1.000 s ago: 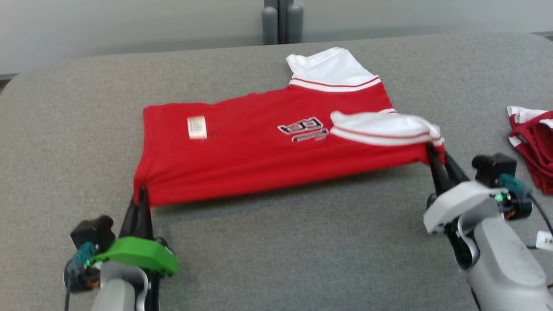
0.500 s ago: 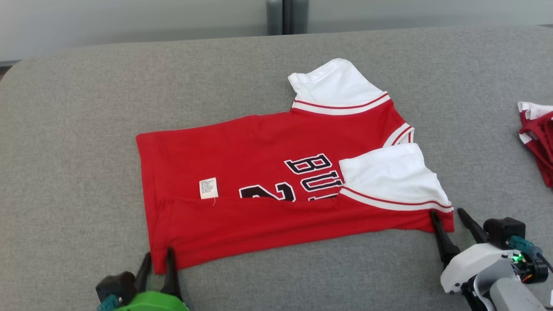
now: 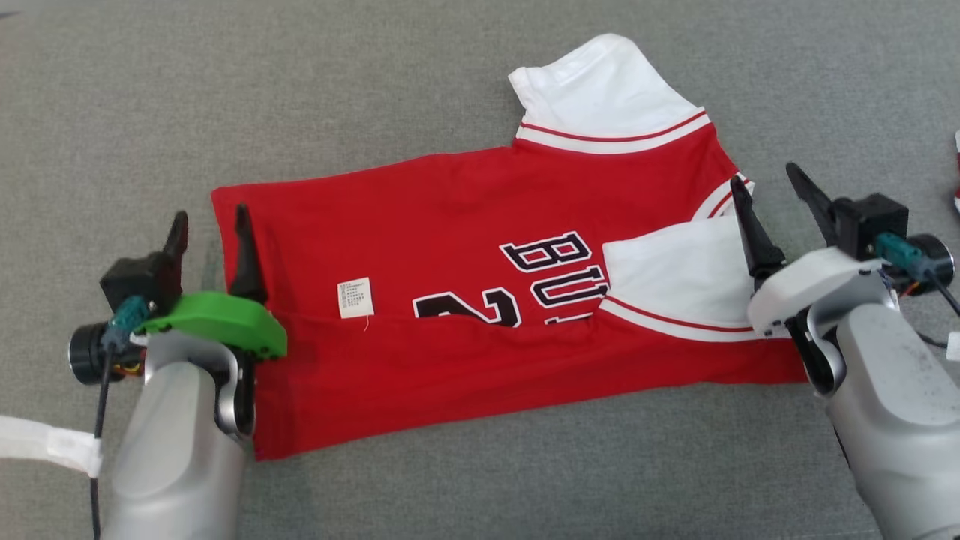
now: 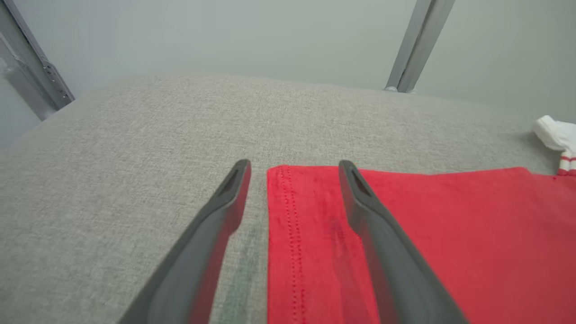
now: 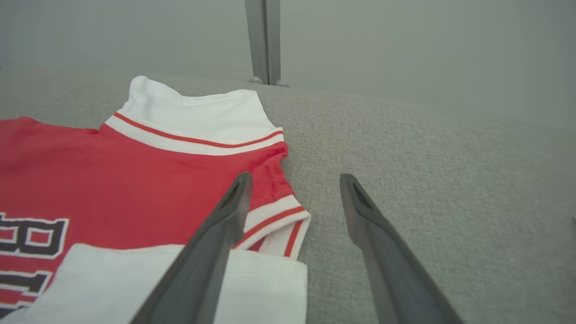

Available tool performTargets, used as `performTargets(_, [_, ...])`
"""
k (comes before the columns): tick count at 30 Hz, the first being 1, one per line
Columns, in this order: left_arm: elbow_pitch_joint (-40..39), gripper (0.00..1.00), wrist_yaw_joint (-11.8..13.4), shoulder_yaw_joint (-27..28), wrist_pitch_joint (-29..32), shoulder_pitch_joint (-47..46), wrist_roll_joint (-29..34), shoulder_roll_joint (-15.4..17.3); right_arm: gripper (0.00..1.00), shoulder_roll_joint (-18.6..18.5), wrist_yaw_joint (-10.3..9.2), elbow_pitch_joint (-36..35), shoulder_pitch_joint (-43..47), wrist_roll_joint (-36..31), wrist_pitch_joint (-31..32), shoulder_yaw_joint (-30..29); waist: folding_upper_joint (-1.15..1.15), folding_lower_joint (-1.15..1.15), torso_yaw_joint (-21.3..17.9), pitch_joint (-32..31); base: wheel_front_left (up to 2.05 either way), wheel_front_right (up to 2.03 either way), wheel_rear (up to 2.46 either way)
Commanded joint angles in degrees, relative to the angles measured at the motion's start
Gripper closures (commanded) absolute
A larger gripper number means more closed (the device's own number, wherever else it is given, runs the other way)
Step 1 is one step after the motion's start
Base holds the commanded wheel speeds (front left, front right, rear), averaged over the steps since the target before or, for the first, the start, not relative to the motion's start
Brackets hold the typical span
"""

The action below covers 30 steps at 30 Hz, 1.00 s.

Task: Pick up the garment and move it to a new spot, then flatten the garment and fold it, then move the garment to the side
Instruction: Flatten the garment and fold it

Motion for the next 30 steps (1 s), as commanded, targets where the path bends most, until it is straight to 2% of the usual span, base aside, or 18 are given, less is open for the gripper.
performTargets(1, [2.77,0.0,-0.31,0.16,0.02,-2.69,0.33,0.53,0.0,-0.04,-0.1,0.88,-2.24,-0.74,0.04,0.61,0.0,0.0,-0.04,4.14,0.0,0.0,0.0])
performTargets(10, [14.41,0.0,-1.77,-0.9,0.03,-13.28,2.51,2.42,0.0,-1.22,-0.1,6.41,-13.56,-3.2,1.37,4.62,0.0,0.0,0.52,9.06,0.0,0.0,0.0])
performTargets(11, [15.75,0.16,-2.02,-1.31,0.09,-13.79,2.92,2.35,0.0,-1.29,-0.1,7.31,-14.88,-3.25,1.79,5.17,0.0,0.0,0.77,9.36,0.0,0.0,0.0])
performTargets(13, [17.65,1.0,-2.34,-2.15,0.15,-14.32,3.02,1.82,0.0,-1.46,-0.1,8.61,-17.38,-2.67,2.56,5.79,0.0,0.0,1.42,9.9,0.0,0.0,0.0])
performTargets(18, [18.02,1.0,-3.05,-3.5,0.29,-15.74,2.6,0.37,0.0,-2.97,-0.1,12.33,-23.37,-1.5,5.84,8.62,0.0,0.0,3.97,10.84,0.0,0.0,0.0])
performTargets(30, [10.32,1.0,-3.57,-6.39,0.02,-16.1,1.54,-1.28,0.0,-2.77,-0.09,24.24,-36.62,-0.22,13.52,12.48,0.0,0.0,10.19,13.43,0.0,0.0,0.0])
